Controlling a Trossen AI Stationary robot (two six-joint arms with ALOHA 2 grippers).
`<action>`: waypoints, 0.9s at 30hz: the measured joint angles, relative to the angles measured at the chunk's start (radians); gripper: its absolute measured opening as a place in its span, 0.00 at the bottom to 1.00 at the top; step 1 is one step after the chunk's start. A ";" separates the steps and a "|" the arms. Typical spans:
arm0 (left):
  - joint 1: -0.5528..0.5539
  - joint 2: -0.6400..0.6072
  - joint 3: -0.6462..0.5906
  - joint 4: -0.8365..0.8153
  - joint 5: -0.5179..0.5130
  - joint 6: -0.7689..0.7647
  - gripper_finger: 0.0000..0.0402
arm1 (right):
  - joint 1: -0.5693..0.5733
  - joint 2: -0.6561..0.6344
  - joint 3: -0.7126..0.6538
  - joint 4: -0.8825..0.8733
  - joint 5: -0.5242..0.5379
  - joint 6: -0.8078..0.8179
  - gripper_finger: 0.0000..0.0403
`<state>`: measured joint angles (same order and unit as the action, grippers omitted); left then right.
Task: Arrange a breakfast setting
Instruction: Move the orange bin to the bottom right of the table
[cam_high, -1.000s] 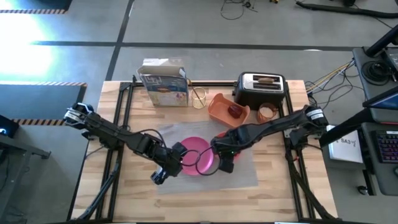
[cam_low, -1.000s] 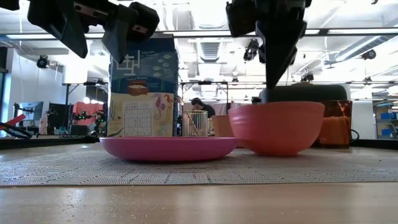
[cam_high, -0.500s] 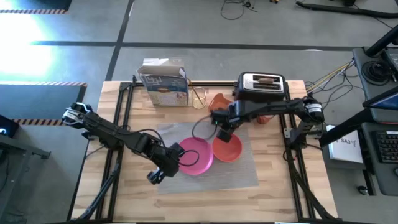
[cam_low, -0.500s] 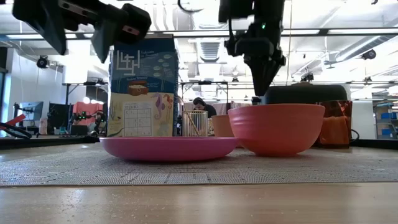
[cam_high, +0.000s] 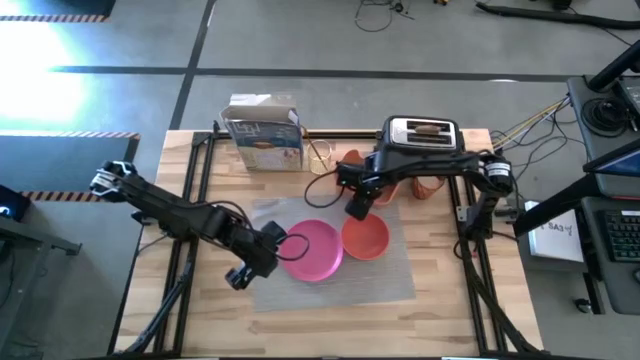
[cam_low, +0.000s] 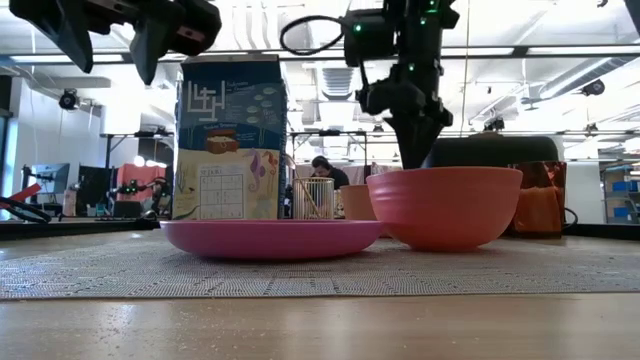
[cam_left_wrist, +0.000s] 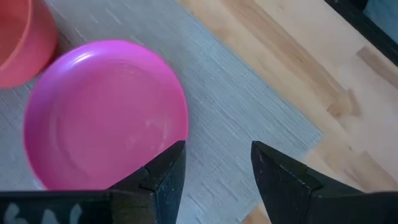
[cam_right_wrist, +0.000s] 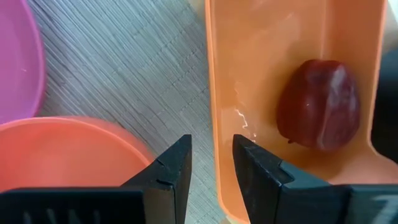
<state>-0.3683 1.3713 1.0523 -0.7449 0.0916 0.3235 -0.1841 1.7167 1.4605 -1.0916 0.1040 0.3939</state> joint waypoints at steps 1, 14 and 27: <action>0.000 -0.003 0.000 -0.006 -0.001 0.001 0.41 | 0.000 0.005 0.000 0.000 0.000 -0.002 0.27; 0.007 -0.015 0.000 -0.065 -0.005 0.004 0.41 | -0.033 0.081 -0.004 0.008 0.001 -0.052 0.27; 0.031 -0.015 0.000 -0.079 -0.004 0.004 0.41 | -0.050 0.114 -0.004 0.028 0.000 -0.132 0.22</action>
<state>-0.3373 1.3560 1.0523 -0.8242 0.0872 0.3275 -0.2344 1.8309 1.4567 -1.0631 0.1041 0.2619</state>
